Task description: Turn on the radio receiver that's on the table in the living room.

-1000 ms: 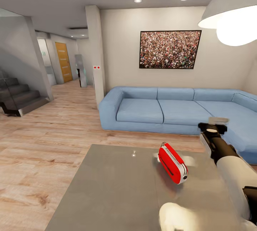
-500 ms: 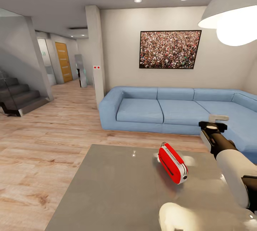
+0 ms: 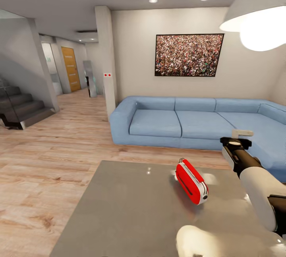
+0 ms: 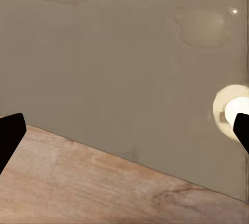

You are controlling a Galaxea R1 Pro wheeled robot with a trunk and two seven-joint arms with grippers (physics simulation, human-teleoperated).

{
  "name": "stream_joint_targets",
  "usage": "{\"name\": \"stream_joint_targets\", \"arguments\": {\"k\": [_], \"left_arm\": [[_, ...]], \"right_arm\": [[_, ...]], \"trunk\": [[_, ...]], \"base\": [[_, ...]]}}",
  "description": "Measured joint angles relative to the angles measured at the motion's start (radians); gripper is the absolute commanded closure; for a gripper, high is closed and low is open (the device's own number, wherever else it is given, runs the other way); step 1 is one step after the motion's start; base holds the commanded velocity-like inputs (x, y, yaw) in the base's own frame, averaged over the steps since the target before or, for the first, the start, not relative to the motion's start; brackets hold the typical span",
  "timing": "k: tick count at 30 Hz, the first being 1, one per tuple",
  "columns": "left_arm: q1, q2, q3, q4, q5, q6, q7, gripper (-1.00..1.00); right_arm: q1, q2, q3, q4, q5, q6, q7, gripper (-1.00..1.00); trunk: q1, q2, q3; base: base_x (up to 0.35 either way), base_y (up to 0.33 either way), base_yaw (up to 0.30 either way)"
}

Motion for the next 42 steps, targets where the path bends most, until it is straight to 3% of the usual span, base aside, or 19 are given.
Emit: {"name": "stream_joint_targets", "arguments": {"k": [42], "left_arm": [[0.000, -0.001, 0.000, 0.000, 0.002, -0.006, -0.003, -1.00]], "right_arm": [[0.000, 0.000, 0.000, 0.004, 0.003, -0.003, 0.000, -1.00]], "trunk": [[0.000, 0.000, 0.000]], "base": [[0.014, -0.012, 0.000]]}}
